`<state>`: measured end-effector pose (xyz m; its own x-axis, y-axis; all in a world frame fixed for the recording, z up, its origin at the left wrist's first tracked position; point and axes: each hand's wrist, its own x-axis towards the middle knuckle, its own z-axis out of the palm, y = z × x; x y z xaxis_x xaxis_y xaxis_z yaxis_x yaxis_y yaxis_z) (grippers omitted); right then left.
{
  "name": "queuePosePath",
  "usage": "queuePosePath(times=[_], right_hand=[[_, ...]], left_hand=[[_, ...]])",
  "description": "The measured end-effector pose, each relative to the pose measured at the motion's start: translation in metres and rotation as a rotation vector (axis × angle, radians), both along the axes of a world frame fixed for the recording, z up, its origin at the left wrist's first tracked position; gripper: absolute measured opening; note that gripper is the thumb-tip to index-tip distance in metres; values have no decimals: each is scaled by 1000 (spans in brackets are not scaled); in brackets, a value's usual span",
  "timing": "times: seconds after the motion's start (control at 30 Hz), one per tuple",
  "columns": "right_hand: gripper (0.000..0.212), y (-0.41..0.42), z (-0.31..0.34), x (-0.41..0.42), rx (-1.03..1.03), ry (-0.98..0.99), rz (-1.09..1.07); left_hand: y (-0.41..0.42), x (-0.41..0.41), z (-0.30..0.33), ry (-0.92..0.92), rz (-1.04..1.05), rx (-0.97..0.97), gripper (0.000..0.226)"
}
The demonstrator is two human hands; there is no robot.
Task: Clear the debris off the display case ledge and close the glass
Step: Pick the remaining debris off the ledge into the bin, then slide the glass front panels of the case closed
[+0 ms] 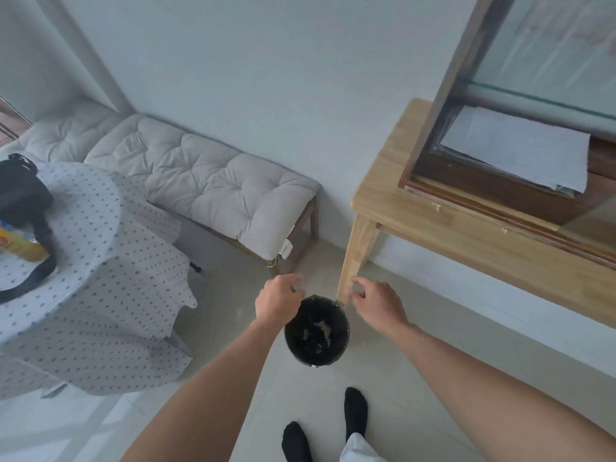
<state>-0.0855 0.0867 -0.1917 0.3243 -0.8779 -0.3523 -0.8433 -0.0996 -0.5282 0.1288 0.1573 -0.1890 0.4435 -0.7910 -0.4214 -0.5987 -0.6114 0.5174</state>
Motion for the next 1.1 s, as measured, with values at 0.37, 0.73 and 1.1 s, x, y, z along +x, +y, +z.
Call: queuePosePath(times=[0.37,0.73,1.1], right_hand=[[51,9,80,-34,-150,-29,-156],[43,39,147,-94,-239,-31,-395],[36,44,187,-160,-352,-12,-485]], left_hand=[[-21,-13,78,-38,-129,-189,19],[-41,-50,141,-95,-376,-275,45],[-65,-111,182,-166,-490,-302,51]])
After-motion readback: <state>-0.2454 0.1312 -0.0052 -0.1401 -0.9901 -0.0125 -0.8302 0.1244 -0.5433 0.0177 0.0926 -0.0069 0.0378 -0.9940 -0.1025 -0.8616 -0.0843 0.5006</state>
